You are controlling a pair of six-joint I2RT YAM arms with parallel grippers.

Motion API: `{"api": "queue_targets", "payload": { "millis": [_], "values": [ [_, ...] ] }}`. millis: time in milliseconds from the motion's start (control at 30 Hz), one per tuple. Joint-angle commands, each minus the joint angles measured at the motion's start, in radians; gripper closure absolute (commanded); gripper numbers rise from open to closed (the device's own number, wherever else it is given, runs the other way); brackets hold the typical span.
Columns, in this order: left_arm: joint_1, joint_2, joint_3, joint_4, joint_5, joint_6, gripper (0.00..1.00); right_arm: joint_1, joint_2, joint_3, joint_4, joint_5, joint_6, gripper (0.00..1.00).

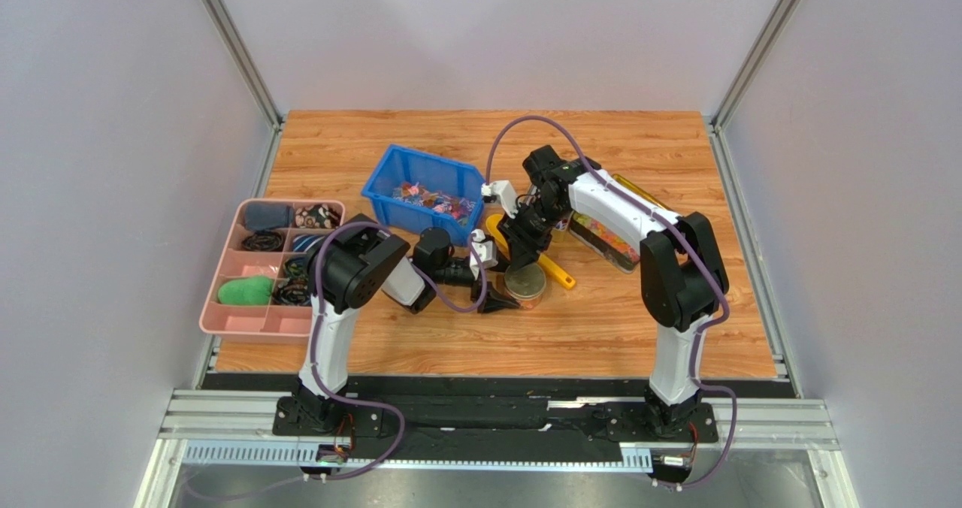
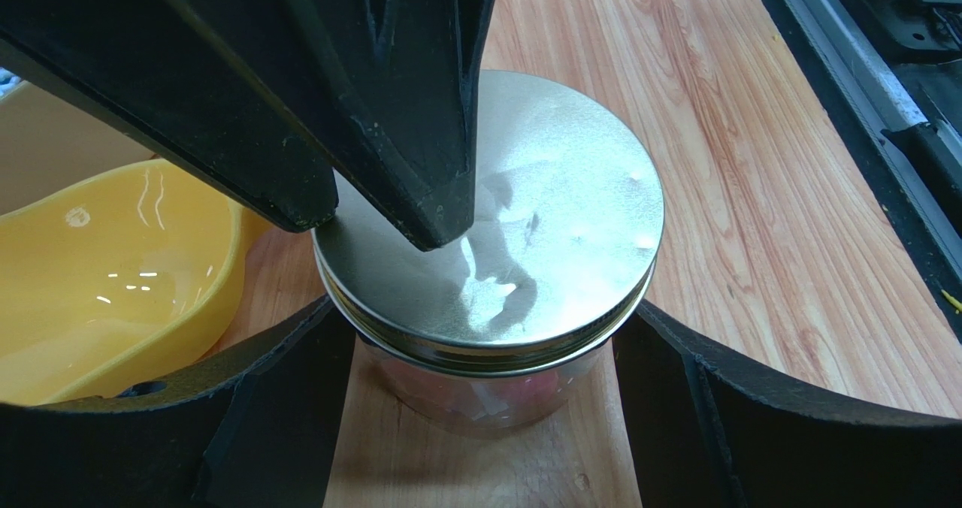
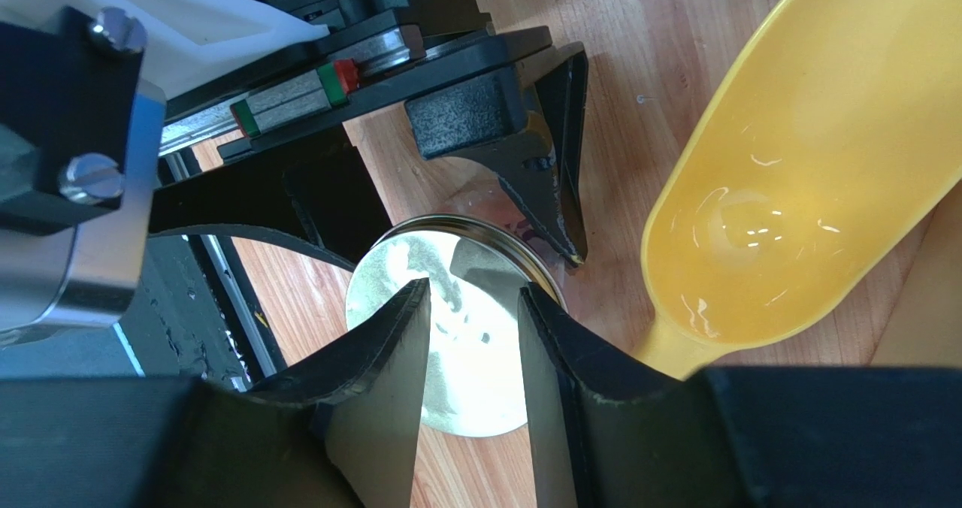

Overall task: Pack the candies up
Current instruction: Screw the bottle lid onto the packing bottle.

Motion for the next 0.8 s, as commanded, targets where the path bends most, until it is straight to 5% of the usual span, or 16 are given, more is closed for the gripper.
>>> {"api": "queue_targets", "payload": {
  "millis": [0, 767],
  "values": [
    [0.005, -0.006, 0.006, -0.021, -0.006, -0.018, 0.27, 0.002, -0.002, -0.008, 0.032, -0.028, 0.010, 0.62],
    [0.006, -0.005, 0.009, -0.022, -0.005, -0.025, 0.27, -0.001, 0.013, -0.013, 0.082, 0.003, 0.016, 0.60]
  ]
}}
